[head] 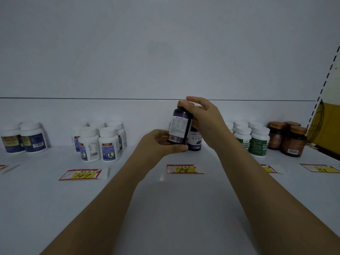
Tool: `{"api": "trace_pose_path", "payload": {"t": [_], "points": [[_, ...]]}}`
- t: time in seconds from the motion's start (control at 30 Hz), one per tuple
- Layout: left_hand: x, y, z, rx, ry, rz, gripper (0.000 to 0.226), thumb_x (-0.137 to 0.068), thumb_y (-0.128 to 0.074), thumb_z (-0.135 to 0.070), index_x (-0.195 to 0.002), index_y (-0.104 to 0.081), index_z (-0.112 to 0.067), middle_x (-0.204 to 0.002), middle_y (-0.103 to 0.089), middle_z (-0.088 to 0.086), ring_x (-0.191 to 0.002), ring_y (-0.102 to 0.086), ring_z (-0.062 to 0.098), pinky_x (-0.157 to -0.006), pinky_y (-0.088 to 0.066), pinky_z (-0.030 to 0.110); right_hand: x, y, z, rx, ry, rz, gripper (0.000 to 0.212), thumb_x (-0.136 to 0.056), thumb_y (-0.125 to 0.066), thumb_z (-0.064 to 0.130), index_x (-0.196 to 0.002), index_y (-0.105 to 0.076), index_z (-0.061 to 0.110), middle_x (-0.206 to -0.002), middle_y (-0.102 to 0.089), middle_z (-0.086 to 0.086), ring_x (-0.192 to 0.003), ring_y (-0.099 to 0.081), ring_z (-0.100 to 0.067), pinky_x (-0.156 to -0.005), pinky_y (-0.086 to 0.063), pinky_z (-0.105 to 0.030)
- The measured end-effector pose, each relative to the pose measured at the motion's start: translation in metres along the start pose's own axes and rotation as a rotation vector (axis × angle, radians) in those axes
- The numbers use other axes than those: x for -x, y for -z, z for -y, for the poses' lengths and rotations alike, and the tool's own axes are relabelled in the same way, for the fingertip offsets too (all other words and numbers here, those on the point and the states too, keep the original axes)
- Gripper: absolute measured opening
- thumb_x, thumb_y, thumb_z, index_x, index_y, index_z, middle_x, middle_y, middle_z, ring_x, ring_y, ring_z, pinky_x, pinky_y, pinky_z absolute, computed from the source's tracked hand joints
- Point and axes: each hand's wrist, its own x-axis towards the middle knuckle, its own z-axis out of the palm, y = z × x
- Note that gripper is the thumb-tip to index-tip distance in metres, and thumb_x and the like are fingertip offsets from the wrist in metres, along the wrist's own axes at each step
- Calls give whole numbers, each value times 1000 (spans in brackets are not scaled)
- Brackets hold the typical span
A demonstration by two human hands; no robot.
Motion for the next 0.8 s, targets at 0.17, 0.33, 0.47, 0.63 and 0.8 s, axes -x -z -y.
{"api": "trace_pose_path", "payload": {"t": [0.17,0.33,0.47,0.63,0.8], "points": [[1,-1,0,5,-4,42,45,-69,-81,-25,-108,-61,-25,-91,-67,-16,-83,-62,-5,-62,-46,9,0,1,0,-64,-20,88,35,-90,-63,28,-123,-57,18,-108,-69,-5,-103,-65,-22,-91,-54,-38],[-1,-4,2,-79,-66,-77,46,-65,-84,-25,-100,-54,-23,-86,-62,-16,-75,-59,-5,-54,-44,2,0,-2,5,63,-29,105,39,-86,-63,47,-111,-63,17,-105,-69,0,-98,-66,-16,-84,-56,-32],[-2,-5,5,-73,-55,-83,53,-64,-86,-25,-105,-53,-18,-94,-66,-9,-81,-63,0,-64,-47,11,0,2,3,-14,-26,35,38,-81,-73,31,-111,-63,10,-101,-71,-8,-91,-69,-20,-80,-59,-34],[-1,-3,5,4,-44,67,41,-69,-81,-20,-107,-64,-22,-91,-72,-10,-81,-67,-1,-66,-51,8,0,6,6,-181,-43,141,29,-90,-63,18,-118,-59,15,-105,-70,-6,-96,-66,-20,-85,-56,-34],[-3,-6,8,-105,-94,-8,43,-68,-83,-18,-105,-60,-20,-94,-68,-7,-84,-64,3,-68,-49,10,2,2,7,-22,-47,243,36,-89,-63,32,-123,-57,21,-112,-68,-1,-103,-66,-18,-88,-55,-33]]}}
